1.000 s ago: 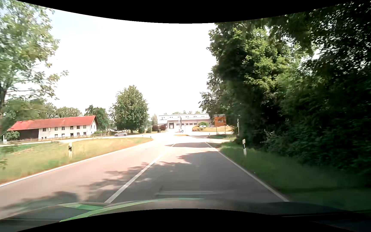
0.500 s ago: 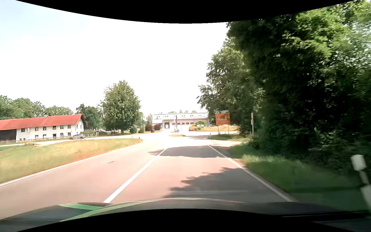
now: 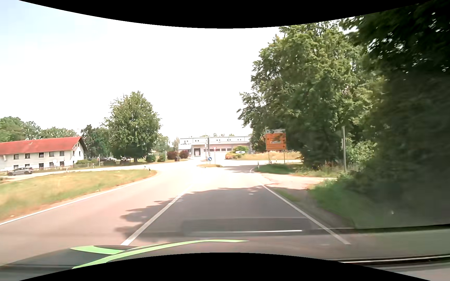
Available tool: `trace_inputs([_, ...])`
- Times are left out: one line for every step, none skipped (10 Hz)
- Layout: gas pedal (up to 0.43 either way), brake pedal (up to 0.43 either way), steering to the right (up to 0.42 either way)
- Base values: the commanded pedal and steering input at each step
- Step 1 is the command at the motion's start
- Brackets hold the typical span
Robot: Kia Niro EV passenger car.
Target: Follow the waypoints while adhering to traffic rules and regulations
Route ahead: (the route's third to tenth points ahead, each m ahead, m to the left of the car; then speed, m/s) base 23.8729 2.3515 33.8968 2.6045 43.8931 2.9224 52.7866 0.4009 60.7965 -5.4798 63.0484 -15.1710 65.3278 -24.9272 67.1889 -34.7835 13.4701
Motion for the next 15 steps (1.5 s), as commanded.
trace_inputs([0.000,0.006,0.008])
trace_inputs([0.000,0.006,0.008])
trace_inputs([0.000,0.012,0.008])
trace_inputs([0.000,0.018,0.008])
trace_inputs([0.000,0.024,0.011])
trace_inputs([0.000,0.043,0.013])
trace_inputs([0.000,0.061,0.013])
trace_inputs([0.000,0.073,0.014])
trace_inputs([0.000,0.091,0.016])
trace_inputs([0.000,0.104,0.018])
trace_inputs([0.000,0.116,0.023])
trace_inputs([0.000,0.122,0.027])
trace_inputs([0.000,0.140,0.032])
trace_inputs([0.000,0.165,0.035])
trace_inputs([0.000,0.183,0.039])
